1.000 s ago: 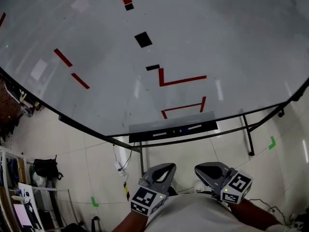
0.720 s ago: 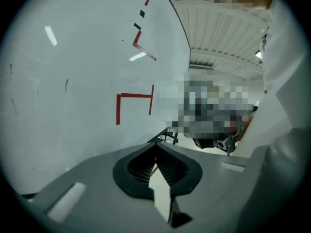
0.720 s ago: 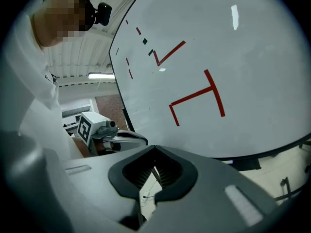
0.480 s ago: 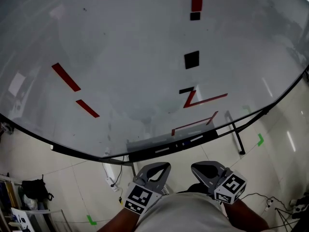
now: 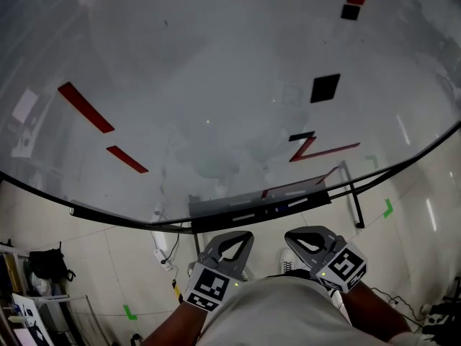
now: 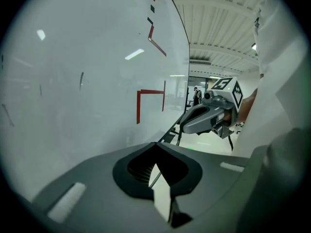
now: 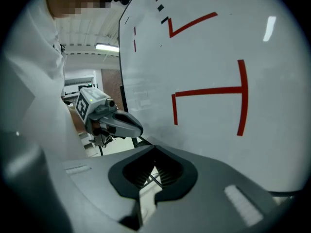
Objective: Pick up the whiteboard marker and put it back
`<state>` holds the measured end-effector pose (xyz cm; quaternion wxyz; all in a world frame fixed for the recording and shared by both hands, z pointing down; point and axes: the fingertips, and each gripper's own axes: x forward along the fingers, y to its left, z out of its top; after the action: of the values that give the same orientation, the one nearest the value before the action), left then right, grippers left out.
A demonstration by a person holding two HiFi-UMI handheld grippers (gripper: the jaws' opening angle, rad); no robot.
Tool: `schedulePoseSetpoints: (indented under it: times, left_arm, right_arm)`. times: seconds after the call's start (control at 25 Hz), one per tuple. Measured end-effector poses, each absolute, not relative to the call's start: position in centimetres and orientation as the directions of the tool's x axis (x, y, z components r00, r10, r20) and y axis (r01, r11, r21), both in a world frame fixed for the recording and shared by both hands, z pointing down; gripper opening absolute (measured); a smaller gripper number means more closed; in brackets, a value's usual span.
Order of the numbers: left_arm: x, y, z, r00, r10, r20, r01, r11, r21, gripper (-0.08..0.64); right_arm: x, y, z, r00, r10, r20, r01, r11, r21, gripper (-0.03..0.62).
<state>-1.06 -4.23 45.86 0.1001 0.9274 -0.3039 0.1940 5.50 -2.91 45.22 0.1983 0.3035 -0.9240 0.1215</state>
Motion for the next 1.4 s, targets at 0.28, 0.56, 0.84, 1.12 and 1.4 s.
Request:
schedulePoseSetpoints:
  times: [0.28,0.56,0.84,1.12,1.4]
  left_arm:
    - [-0.1,-4.2,45.9,0.699,-0.558,0.447,-0.616,-0.788,-0.019,0.017]
    - [-0.1,-3.3,46.8,0.662,-0.562,0.497,-0.617,-0.784,-0.065,0.017]
    - [-0.4,-3.2,47.3,0.65,-0.564,0.509,-0.627,-0.777,-0.06,0.017]
    - [0.0,-3.2,47.7,0.663,-0.551,0.507,-0.622,-0.782,-0.037,0.017]
    - [-0.6,-3.7,47.8,0.662,-0.555,0.503,-0.633,-0.774,-0.02,0.017]
  right_arm:
    - [6.2,-3.8,45.7,-0.742,-0.466,0.482,-0.541,0.841,-0.02,0.002]
    - [6.5,-4.6,46.5,-0.734,-0.437,0.519,-0.483,0.874,0.052,0.002]
    - [8.9,-6.5,50.0,-0.589,-0.473,0.655,-0.418,0.872,0.254,0.035]
    - [11.1,-8.5,54.6,-0.383,-0.518,0.765,-0.234,0.856,0.462,0.038]
    - [11.4,-9.5,57.8,-0.258,-0.524,0.812,-0.094,0.85,0.519,0.052]
